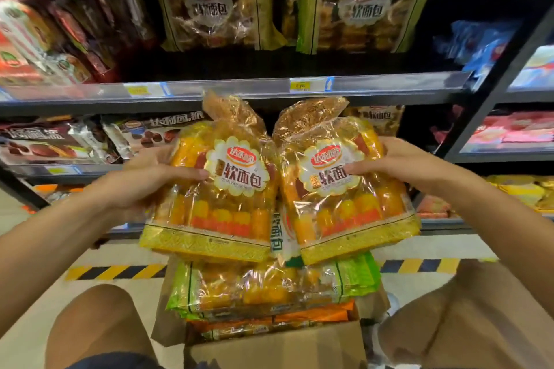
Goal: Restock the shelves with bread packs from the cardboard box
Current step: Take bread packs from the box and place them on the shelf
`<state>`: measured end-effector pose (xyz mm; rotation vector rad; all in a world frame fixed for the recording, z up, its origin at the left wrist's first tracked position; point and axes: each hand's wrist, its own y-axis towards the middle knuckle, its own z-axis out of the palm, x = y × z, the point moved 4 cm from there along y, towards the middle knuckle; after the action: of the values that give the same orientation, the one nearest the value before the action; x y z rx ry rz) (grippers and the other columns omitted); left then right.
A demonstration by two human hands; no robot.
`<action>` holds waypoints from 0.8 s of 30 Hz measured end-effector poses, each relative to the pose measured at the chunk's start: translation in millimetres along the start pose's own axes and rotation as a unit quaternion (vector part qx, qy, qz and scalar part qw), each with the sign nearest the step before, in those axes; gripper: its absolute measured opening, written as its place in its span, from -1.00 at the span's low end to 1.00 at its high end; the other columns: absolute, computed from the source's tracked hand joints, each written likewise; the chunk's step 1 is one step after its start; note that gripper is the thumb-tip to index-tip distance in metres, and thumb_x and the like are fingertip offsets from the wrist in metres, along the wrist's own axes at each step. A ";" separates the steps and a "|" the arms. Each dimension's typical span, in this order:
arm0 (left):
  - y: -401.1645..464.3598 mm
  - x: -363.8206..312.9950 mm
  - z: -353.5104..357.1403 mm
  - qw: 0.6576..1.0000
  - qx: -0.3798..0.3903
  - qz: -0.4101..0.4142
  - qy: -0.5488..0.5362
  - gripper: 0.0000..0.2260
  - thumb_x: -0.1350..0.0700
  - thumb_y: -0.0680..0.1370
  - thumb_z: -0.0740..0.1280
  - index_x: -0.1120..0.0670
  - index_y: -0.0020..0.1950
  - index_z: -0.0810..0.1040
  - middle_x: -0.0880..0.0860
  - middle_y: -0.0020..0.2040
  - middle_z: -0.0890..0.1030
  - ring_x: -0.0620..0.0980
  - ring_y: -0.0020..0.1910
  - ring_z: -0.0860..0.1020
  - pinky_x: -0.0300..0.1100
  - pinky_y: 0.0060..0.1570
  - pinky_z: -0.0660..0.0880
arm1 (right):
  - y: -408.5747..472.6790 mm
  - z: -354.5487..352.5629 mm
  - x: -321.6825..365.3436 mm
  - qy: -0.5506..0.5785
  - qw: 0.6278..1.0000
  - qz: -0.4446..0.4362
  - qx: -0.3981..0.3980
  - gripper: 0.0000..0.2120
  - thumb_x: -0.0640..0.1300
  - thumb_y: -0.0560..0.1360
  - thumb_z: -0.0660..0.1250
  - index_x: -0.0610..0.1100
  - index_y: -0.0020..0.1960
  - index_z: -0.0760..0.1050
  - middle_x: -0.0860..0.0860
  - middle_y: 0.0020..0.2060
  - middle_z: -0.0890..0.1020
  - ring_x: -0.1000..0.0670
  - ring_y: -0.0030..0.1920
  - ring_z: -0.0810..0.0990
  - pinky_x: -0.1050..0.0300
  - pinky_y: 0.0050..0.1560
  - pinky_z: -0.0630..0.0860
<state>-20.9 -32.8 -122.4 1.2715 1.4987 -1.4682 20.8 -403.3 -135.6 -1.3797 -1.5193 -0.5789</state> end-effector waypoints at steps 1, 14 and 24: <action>2.9 -10.3 1.0 1.000 -0.005 0.015 0.002 -0.47 0.17 0.27 0.60 0.15 0.21 0.59 0.18 0.03 0.72 0.17 -0.05 0.72 -0.01 -0.22 0.67 | 0.5 -8.7 4.1 0.009 1.000 -0.011 -0.025 -0.70 -0.08 0.39 0.56 -0.02 0.11 0.65 0.09 -0.06 0.75 0.07 -0.07 0.73 0.15 -0.08 0.62; 54.8 -71.6 62.5 0.976 -0.080 0.200 -0.004 -0.58 0.22 0.22 0.62 -0.01 0.01 0.63 0.00 -0.03 0.74 -0.01 -0.01 0.71 -0.04 -0.03 0.62 | -4.2 -89.1 -13.2 0.143 0.941 -0.101 -0.290 -0.49 -0.04 0.24 0.65 -0.07 0.15 0.63 0.07 -0.02 0.74 0.08 -0.03 0.73 0.06 -0.06 0.66; 102.6 -70.7 121.8 0.902 0.006 0.376 0.215 -0.52 0.10 0.30 0.60 0.02 0.21 0.62 -0.18 0.05 0.70 -0.32 0.05 0.59 -0.33 0.14 0.51 | -2.0 -126.4 -86.7 0.114 0.895 -0.126 -0.413 -0.50 -0.05 0.32 0.63 -0.10 0.21 0.60 0.07 -0.01 0.72 0.09 -0.01 0.71 0.11 -0.04 0.67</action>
<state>77.0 -176.1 -105.5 1.9795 1.0282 -0.7108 51.7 -551.8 -157.7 -1.6428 -1.3032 -1.6306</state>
